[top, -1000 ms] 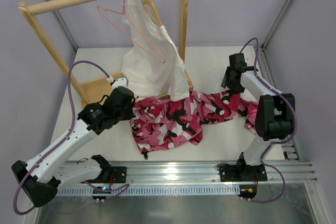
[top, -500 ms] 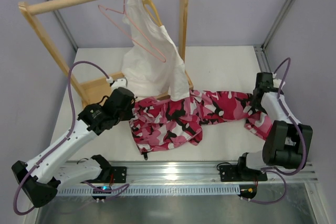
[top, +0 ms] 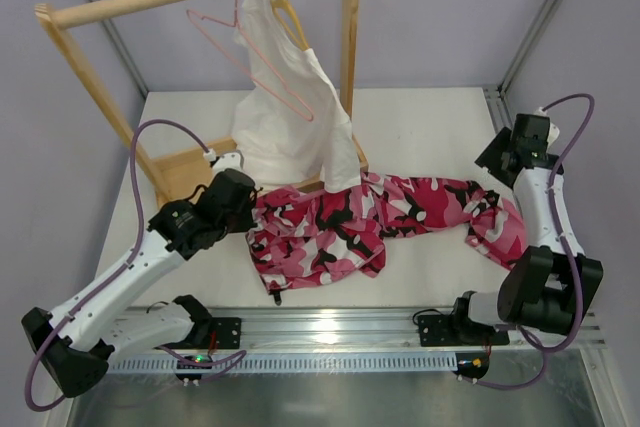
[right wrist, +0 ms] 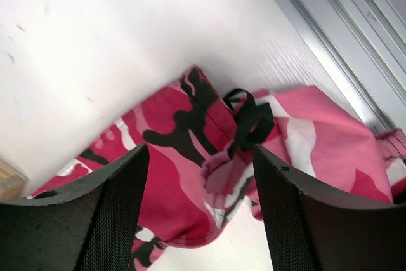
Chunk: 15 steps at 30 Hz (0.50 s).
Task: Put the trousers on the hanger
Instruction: Fold the trousers
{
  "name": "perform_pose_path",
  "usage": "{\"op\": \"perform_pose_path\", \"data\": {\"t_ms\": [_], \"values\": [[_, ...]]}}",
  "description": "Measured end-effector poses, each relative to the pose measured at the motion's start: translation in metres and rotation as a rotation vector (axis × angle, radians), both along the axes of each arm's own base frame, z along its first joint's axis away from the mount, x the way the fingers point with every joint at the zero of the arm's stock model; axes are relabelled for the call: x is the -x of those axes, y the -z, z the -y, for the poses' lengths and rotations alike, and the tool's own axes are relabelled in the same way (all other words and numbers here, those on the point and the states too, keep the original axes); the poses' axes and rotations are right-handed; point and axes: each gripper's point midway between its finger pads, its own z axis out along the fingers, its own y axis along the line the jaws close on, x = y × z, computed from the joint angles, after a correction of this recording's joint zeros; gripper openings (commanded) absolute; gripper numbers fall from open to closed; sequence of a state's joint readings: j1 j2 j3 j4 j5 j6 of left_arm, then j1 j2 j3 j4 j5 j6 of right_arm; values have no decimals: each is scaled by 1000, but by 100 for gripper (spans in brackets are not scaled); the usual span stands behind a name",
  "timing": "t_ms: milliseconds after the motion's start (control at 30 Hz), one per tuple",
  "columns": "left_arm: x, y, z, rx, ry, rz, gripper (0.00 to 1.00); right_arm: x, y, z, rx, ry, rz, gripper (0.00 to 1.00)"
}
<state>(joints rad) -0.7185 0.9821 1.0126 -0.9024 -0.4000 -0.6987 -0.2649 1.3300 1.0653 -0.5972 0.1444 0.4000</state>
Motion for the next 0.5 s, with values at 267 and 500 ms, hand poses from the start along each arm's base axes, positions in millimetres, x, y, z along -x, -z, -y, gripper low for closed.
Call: {"op": "perform_pose_path", "data": {"t_ms": [267, 500], "values": [[1, -3, 0, 14, 4, 9, 0, -41, -21, -9, -82, -82, 81, 65], [1, -6, 0, 22, 8, 21, 0, 33, 76, -37, -240, -44, -144, 54]]}}
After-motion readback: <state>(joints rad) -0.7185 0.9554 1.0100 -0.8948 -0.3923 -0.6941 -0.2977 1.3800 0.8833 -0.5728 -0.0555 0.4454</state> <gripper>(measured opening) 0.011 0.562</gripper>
